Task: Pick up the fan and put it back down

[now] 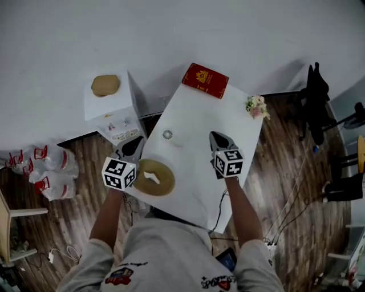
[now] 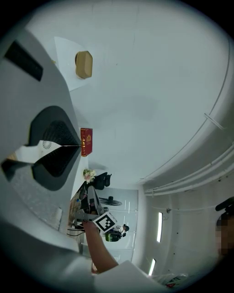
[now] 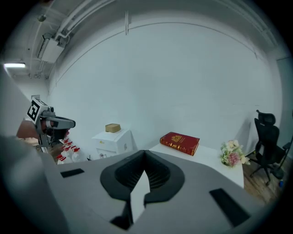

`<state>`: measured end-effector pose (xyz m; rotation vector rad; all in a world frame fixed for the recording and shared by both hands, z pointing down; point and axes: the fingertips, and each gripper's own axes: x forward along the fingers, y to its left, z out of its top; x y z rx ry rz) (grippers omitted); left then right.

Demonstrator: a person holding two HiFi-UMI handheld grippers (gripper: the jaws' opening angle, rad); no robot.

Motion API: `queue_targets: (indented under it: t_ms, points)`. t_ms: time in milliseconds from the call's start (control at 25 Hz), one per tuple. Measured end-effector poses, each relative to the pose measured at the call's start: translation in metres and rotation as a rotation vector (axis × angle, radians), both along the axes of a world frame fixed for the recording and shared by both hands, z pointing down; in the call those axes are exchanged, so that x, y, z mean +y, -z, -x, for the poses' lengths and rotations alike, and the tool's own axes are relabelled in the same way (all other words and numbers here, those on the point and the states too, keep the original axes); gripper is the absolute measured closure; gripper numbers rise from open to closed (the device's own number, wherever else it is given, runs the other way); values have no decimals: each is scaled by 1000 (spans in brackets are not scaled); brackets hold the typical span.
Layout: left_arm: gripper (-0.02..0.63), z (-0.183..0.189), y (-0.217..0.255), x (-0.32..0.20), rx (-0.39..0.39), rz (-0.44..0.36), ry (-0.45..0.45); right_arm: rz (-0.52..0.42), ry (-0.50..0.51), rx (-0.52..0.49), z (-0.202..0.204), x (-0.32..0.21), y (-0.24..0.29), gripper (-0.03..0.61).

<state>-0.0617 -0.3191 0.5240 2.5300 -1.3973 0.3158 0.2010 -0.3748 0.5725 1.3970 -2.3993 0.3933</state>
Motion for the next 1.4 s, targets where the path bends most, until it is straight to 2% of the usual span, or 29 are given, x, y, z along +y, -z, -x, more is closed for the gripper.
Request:
queue_targets:
  t_ms: [280,560,760,1080,1400]
  points:
    - [609,-61,14,-15,20,-30,-116,-90,-104,-9,-45,31,40,575]
    - [609,-106,30,-12,27,-57,-194,-222,-225,19,-89,61,90,577]
    - [609,-116,45,-12,40,-85,-212,-279,-305,-26,-107,76,116,583]
    - [609,-120,47,-6,40,-88,-209,-309,-303,-18,-106,90,122,584]
    - [609,-120,49,-1,46,-81,-200,-291,-281,-26,-100,97,114,584]
